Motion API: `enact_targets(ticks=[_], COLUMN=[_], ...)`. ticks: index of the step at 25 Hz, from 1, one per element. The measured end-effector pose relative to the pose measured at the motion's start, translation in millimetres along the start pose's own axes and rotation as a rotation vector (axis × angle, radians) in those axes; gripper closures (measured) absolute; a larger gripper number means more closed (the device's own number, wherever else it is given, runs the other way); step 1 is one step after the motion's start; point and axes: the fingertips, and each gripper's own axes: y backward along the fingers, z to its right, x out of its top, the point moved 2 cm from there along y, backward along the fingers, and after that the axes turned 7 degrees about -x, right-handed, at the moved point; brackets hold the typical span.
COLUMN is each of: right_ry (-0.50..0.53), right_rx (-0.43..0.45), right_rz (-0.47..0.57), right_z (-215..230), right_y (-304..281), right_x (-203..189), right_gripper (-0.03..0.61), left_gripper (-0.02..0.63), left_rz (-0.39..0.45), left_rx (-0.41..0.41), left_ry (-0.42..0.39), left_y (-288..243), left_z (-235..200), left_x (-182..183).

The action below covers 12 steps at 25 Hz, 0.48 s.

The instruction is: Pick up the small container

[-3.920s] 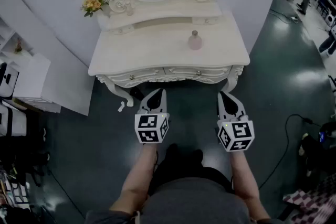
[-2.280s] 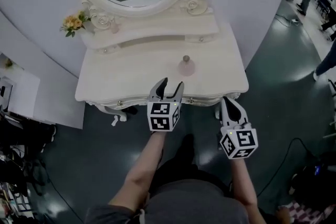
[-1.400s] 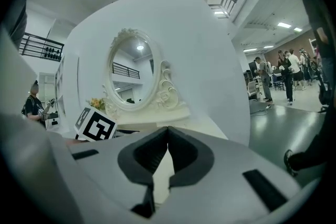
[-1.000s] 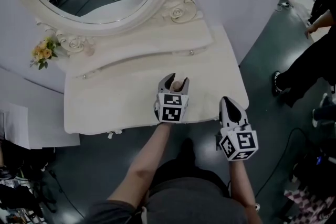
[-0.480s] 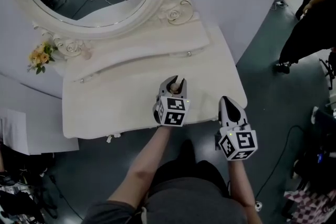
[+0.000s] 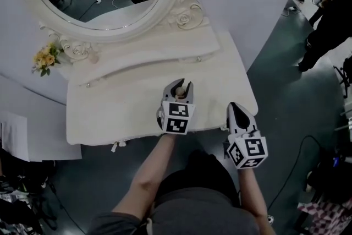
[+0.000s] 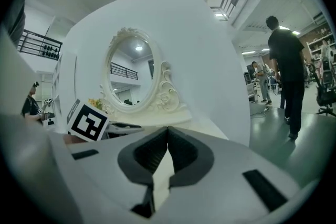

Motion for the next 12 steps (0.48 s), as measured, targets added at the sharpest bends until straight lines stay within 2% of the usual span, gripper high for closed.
enact_targets(ticks=[12], right_ry=[0.022], right_rx=[0.059], right_rz=[0.027], right_z=[3.6], right_y=[-15.9], right_x=[19.0], right_gripper=[0.575], left_gripper=[0.523], left_rz=[0.097], left_rx=[0.056], left_ry=[-0.018], left_y=[33.5], left_z=[-15.8], left_x=[67.1])
